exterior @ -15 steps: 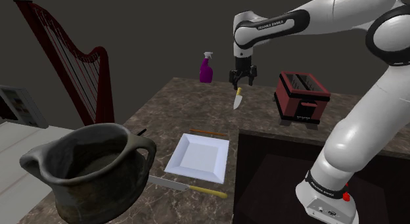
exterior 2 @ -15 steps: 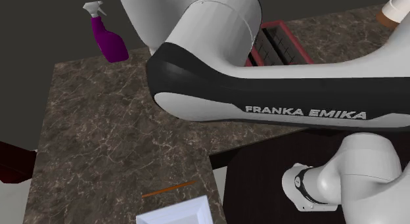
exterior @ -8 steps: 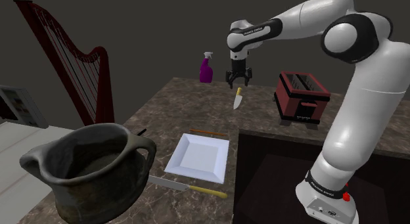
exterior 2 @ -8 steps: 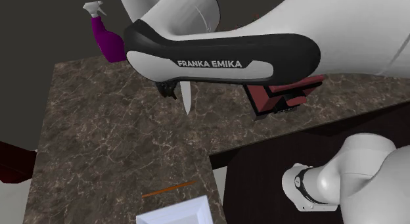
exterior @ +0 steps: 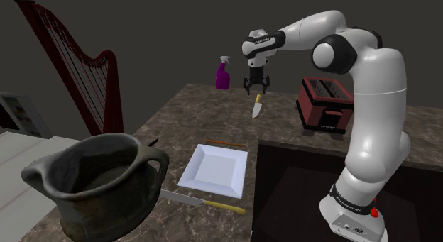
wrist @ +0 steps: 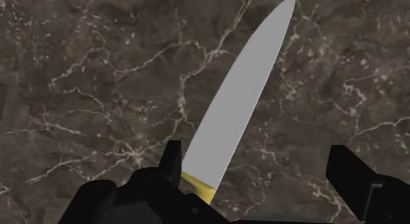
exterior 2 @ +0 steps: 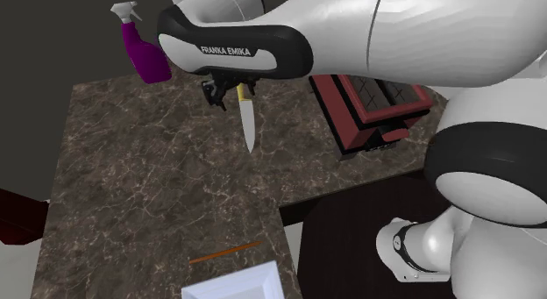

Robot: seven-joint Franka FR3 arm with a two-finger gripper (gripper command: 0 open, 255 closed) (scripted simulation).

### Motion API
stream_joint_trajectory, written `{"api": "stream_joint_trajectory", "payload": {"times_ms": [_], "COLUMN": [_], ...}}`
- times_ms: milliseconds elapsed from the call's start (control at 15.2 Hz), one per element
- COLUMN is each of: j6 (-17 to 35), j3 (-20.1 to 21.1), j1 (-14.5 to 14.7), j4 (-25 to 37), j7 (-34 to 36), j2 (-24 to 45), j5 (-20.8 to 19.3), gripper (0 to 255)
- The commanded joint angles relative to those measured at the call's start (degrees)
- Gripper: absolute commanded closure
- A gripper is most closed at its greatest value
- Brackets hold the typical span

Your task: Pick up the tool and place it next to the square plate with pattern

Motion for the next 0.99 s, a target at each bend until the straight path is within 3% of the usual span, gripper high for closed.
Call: {"api": "stream_joint_trajectory", "payload": {"times_ms": [0, 396, 462, 924], "j6": [-1.1, -6.9, -7.3, -0.8], "j3": [-0.6, -1.4, -1.4, -1.3], "j1": [-1.6, -7.5, -7.8, -7.1], "j4": [5.3, 25.1, 26.1, 18.5], "j7": [0.4, 2.8, 2.9, 2.5], "j2": [4.7, 19.9, 20.6, 19.6], "j5": [1.5, 5.6, 5.8, 5.8], "gripper": [0, 0, 0, 0]}}
